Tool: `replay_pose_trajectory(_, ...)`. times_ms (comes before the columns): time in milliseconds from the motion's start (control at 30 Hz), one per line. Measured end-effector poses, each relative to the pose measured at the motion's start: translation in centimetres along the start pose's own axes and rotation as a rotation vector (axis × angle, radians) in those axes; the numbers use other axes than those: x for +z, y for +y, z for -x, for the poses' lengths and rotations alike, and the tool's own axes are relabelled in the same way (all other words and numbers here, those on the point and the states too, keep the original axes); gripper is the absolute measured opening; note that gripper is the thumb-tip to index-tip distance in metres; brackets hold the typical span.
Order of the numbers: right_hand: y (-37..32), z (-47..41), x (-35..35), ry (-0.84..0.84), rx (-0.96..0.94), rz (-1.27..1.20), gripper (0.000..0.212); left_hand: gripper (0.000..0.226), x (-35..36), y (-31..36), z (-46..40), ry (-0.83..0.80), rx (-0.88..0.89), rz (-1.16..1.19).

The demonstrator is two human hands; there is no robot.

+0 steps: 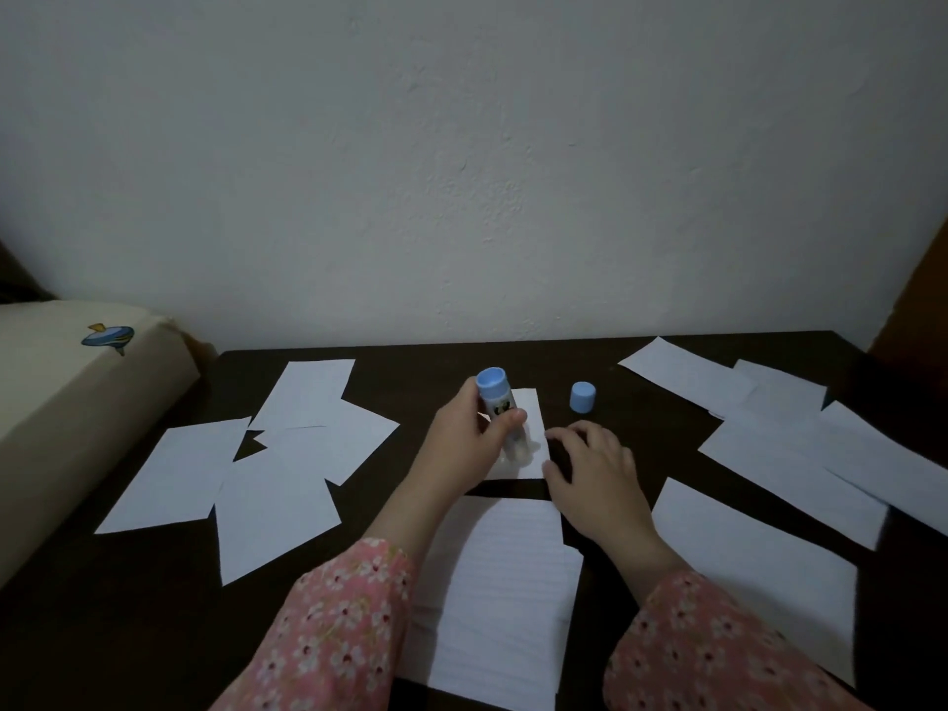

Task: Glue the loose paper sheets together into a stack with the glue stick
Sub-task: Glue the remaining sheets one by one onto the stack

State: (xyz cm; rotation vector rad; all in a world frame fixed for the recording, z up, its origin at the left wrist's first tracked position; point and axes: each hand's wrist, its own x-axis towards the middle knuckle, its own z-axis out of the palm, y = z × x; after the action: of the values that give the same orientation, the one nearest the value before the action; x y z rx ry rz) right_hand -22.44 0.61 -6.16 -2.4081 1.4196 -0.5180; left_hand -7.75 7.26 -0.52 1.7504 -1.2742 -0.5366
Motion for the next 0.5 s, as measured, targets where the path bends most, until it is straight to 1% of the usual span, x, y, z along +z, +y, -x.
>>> replay_pose_trajectory(100, 0.0, 0.0, -0.1, -0.026, -0.013, 0.001, 0.043, 0.026, 0.4, -0.2, -0.1, -0.015, 0.030, -0.071)
replay_pose_trajectory(333, 0.0, -0.1, -0.2, -0.069, -0.034, 0.046, 0.041, 0.024, 0.7, -0.1, 0.2, -0.050, 0.089, -0.054)
replay_pose_trajectory(500, 0.0, 0.1, -0.2, -0.065, -0.052, 0.065, 0.038, 0.025, 1.3, -0.1, 0.3, -0.087, 0.110, -0.057)
